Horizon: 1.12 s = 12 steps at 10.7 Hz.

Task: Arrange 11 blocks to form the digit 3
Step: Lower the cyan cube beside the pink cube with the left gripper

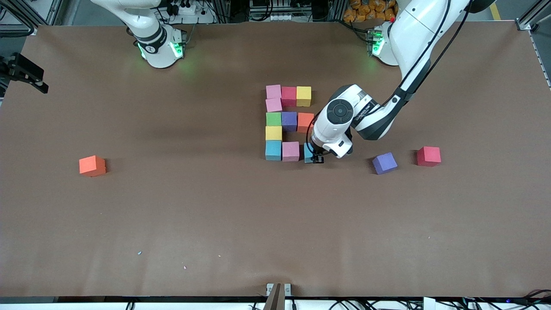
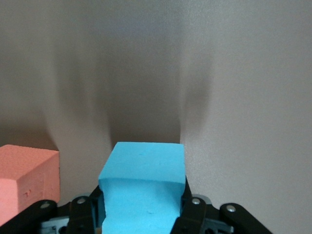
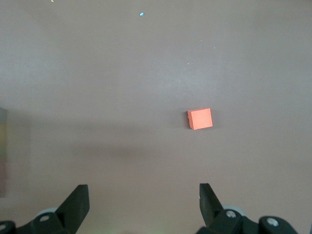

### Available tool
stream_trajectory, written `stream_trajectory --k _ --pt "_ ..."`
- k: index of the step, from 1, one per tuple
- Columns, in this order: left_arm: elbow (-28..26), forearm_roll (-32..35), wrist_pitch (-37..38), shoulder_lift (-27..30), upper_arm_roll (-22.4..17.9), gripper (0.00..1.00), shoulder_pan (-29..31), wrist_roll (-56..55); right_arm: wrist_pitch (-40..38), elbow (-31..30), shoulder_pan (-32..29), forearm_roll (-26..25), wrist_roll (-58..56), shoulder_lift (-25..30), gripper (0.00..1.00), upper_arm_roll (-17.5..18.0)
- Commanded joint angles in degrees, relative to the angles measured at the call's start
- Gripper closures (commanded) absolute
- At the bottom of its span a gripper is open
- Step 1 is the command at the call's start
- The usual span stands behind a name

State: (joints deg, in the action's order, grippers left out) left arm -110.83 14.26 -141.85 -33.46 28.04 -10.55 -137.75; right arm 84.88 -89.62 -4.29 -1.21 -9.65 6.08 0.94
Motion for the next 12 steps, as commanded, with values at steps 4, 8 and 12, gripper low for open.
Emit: stream_trajectory --k 4,8,12 --pt "-0.18 1.56 -2.38 -1.16 -0.18 0.86 -0.62 -1.99 -0.33 -0.38 -0.54 -0.46 0.07 0.42 0.0 0.2" --pt "-0.09 1.56 -2.82 -1.69 -0.18 0.83 -1.05 -1.91 -0.77 -0.29 -0.54 -0.46 0.07 0.42 0.0 0.2" --pt "-0.09 2.44 -2.82 -2.13 -0.18 0.82 -1.41 -1.91 -0.68 -0.29 -0.45 -0.46 0.07 0.42 0.0 0.2"
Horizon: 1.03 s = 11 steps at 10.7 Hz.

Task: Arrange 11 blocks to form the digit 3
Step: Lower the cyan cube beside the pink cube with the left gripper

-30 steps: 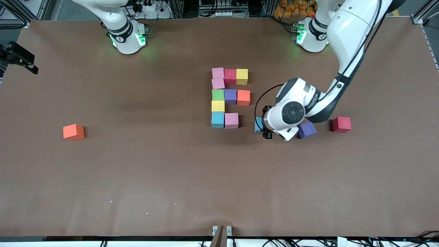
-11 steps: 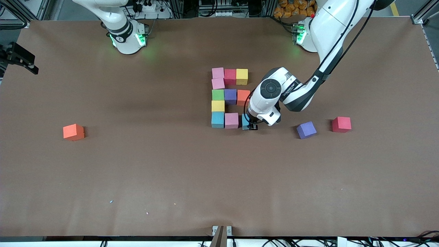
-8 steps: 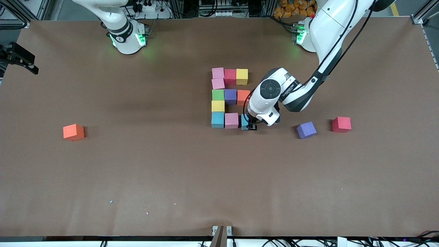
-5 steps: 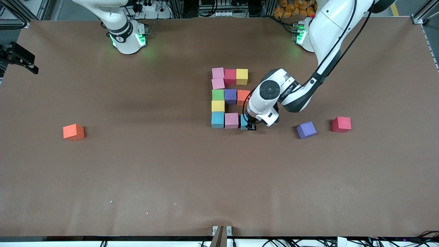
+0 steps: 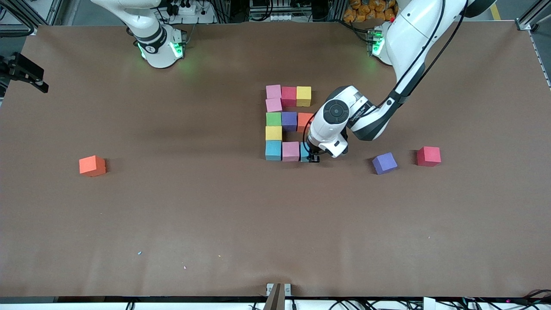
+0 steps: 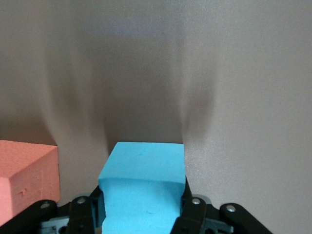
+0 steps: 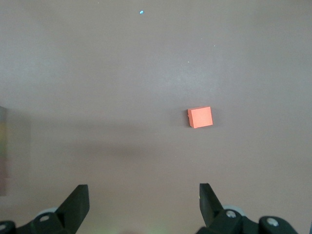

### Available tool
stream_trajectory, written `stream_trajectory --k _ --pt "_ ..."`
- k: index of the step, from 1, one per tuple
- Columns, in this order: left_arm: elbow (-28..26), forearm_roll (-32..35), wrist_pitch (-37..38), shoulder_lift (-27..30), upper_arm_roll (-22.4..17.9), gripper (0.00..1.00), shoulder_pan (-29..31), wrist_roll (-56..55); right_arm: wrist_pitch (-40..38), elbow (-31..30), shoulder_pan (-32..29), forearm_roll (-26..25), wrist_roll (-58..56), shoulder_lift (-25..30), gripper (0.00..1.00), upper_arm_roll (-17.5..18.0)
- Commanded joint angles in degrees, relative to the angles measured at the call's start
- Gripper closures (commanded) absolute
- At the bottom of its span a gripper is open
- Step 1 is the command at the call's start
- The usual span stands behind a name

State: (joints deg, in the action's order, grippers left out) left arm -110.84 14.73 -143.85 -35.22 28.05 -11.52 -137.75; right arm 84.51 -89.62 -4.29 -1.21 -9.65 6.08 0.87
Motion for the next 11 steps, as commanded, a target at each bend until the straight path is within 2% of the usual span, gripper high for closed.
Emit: stream_trajectory --k 1,6,10,11 --pt "0.01 1.97 -0.82 -0.37 -0.18 0.81 -0.43 -1.91 -0.31 -0.29 -0.45 -0.46 0.07 0.42 0.0 0.28" --pt "0.19 1.97 -0.91 -0.37 -0.18 0.8 -0.96 -1.91 -0.31 -0.29 -0.45 -0.46 0.07 0.34 0.0 0.28" --pt "0.54 2.76 -0.91 -0.72 -0.18 0.74 -0.96 -1.91 -0.31 -0.29 -0.45 -0.55 0.07 0.34 0.0 0.28" --pt "0.45 3.72 -0.82 -0.73 -0.18 0.61 -0.87 -1.82 -0.22 -0.29 -0.45 -0.46 0.07 0.34 0.0 0.28"
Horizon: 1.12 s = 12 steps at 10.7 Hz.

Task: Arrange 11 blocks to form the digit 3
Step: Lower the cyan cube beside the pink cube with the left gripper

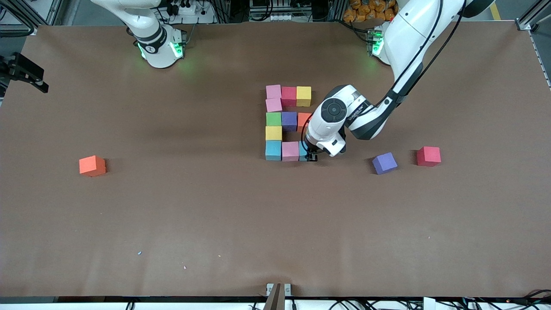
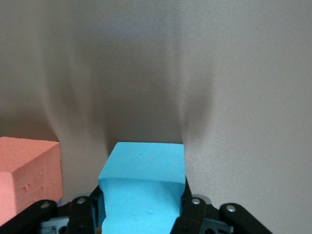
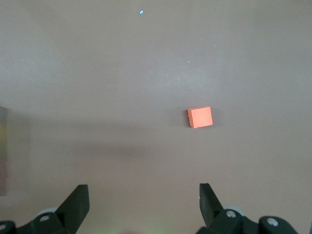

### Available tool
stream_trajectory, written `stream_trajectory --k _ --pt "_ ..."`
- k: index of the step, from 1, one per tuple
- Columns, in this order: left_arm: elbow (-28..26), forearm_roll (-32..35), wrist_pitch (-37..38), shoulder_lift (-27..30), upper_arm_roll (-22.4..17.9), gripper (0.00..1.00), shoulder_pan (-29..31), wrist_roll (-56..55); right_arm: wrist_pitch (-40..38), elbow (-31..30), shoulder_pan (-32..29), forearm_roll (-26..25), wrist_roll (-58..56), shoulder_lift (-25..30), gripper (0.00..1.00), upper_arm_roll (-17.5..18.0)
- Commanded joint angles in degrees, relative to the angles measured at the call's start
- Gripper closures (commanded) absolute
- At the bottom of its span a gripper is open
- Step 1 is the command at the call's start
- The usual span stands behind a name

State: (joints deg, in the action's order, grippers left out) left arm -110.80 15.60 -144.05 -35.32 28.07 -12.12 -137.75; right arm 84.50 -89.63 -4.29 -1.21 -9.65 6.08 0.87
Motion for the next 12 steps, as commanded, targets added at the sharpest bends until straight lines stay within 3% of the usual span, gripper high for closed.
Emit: stream_trajectory --k 1,2,6,12 --pt "0.5 4.16 -0.7 -1.07 -0.21 0.22 -0.28 -1.9 -0.21 -0.37 -0.45 -0.46 0.07 0.34 0.0 0.28" --pt "1.28 4.09 -0.62 -1.42 -0.29 0.0 -0.1 -2.17 -0.21 -0.37 -0.37 -0.46 0.07 0.34 0.0 0.28" --pt "1.47 3.91 -0.62 -0.55 -0.21 0.0 0.42 -2.17 -0.3 -0.37 -0.37 -0.46 0.07 0.34 0.0 0.28" --pt "1.47 3.56 0.7 5.77 1.81 0.0 1.04 -3.31 -0.3 -0.37 -0.37 -0.46 0.16 0.34 0.0 0.28"
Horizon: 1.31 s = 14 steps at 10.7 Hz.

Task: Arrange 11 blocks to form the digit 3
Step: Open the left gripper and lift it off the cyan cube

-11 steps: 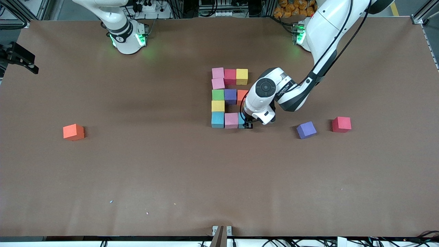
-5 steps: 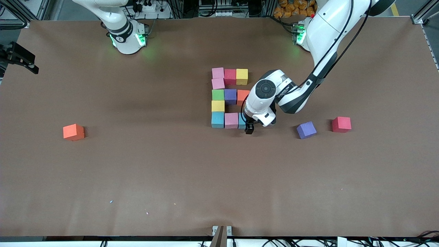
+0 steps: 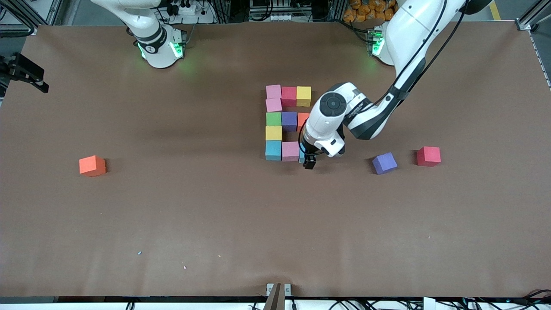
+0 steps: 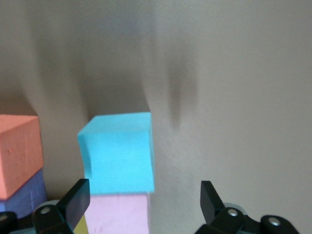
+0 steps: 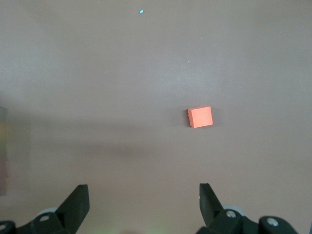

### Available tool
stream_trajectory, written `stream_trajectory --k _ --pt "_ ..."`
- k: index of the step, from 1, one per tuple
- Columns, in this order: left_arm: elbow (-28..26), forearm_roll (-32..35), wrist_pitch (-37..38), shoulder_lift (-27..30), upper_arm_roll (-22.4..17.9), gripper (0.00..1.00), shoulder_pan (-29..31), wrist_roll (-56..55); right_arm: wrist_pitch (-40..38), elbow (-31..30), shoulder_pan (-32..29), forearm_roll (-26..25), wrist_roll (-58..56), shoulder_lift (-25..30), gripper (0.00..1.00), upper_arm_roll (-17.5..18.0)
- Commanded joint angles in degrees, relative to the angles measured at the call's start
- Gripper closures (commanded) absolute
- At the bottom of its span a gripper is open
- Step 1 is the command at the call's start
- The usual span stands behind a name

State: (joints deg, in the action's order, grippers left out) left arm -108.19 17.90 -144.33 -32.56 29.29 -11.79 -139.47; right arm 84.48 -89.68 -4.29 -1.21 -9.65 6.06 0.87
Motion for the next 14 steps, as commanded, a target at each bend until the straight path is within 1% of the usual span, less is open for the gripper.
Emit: stream_trajectory --k 1,2,3,5,7,9,10,11,14 --pt "-0.02 1.17 1.5 3.63 1.29 0.0 0.71 -1.59 -0.28 -0.32 -0.37 -0.46 0.07 0.35 0.0 0.27" --pt "1.82 1.17 3.86 3.64 2.25 0.0 0.71 -1.59 -0.28 -0.32 -0.37 -0.46 0.07 0.35 0.0 0.27" --pt "4.71 1.26 7.88 3.64 3.31 0.0 0.71 -1.07 -0.37 -0.32 -0.45 -0.46 0.07 0.35 0.0 0.27" --pt "10.34 1.26 14.23 3.64 4.19 0.0 0.71 2.69 -0.37 -0.32 -0.45 -0.46 0.07 0.35 0.0 0.27" --pt "13.43 1.26 18.1 3.73 4.2 0.0 0.8 10.15 -0.37 -0.32 -0.45 -0.46 0.07 0.44 0.0 0.27" --pt "18.6 1.35 25.81 3.73 4.2 0.0 0.89 21.37 -0.37 -0.32 -0.45 -0.46 0.07 0.44 0.0 0.27" --pt "20.37 1.09 28.64 3.73 4.2 0.0 1.5 27.79 -0.37 -0.23 -0.45 -0.46 0.07 0.44 0.0 0.27" --pt "20.73 0.04 30.06 3.73 4.37 0.0 2.2 32.98 -0.37 -0.31 -0.45 -0.46 0.07 0.44 0.0 0.27" --pt "21.61 -0.32 33.4 5.04 4.37 0.0 3.35 44.77 -0.37 -0.23 -0.45 -0.46 0.07 0.35 0.0 0.27"
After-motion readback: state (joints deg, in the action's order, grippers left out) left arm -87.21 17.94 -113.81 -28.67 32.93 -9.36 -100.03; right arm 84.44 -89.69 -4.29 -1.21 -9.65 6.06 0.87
